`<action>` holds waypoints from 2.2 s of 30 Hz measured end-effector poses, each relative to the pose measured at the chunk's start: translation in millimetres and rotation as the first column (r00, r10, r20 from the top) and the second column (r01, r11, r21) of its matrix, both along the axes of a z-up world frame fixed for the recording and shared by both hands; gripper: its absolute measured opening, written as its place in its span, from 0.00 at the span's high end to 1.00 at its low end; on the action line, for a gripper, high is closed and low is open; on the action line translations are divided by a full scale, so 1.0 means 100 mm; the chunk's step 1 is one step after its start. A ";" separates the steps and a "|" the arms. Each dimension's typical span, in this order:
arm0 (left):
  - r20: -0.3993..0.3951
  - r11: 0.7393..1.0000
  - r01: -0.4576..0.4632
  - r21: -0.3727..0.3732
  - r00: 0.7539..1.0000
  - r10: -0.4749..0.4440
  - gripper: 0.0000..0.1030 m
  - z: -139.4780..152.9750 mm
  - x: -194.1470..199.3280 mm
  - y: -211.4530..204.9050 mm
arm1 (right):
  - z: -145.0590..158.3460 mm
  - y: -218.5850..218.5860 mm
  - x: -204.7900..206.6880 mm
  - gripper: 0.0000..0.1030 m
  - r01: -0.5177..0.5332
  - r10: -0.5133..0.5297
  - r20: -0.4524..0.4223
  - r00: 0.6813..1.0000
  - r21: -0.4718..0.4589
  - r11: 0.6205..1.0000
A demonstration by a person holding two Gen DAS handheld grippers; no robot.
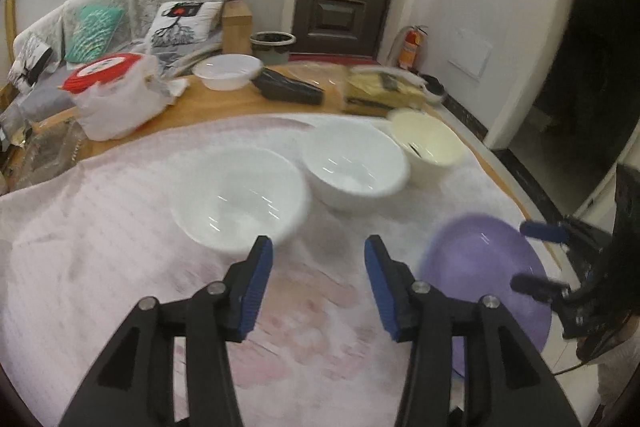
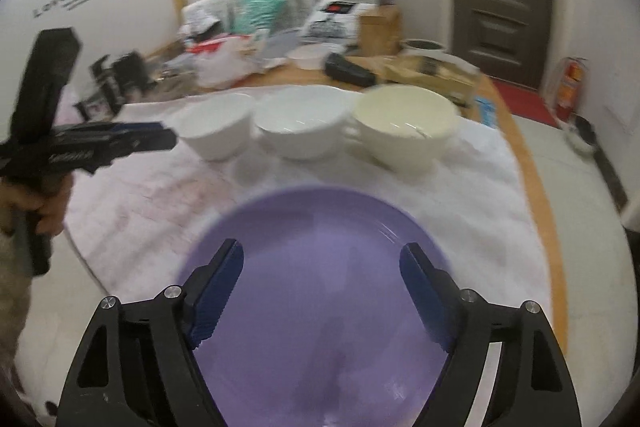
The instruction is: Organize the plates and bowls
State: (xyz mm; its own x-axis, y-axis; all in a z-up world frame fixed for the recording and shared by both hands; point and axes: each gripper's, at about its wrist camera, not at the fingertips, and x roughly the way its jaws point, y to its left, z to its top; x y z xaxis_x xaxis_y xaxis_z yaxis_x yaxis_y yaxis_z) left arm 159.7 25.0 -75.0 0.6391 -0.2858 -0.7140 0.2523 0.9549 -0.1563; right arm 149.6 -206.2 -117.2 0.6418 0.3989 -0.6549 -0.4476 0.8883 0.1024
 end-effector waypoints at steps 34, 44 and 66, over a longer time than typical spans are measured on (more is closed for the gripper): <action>-0.197 0.994 -0.093 0.063 0.975 0.103 0.75 -0.77 1.27 0.55 | -0.39 1.98 1.29 0.11 -0.213 0.200 -0.127 0.972 -0.105 0.971; -0.211 0.993 -0.100 0.064 0.971 0.111 0.87 -0.77 1.23 0.61 | -0.42 2.16 1.32 0.12 -0.210 0.190 -0.121 0.974 -0.186 0.960; -0.223 0.995 -0.074 0.072 0.971 0.088 0.87 -0.77 1.03 0.69 | -0.49 2.33 1.24 0.13 -0.256 0.225 -0.143 0.964 -0.267 0.929</action>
State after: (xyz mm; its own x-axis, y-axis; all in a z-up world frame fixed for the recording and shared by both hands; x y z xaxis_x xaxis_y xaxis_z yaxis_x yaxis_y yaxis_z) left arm 262.7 93.9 -152.2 0.4783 -0.1901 -0.8574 0.1387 0.9804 -0.1400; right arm 273.6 27.3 -166.3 0.4684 0.3221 -0.8227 -0.6517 0.7547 -0.0756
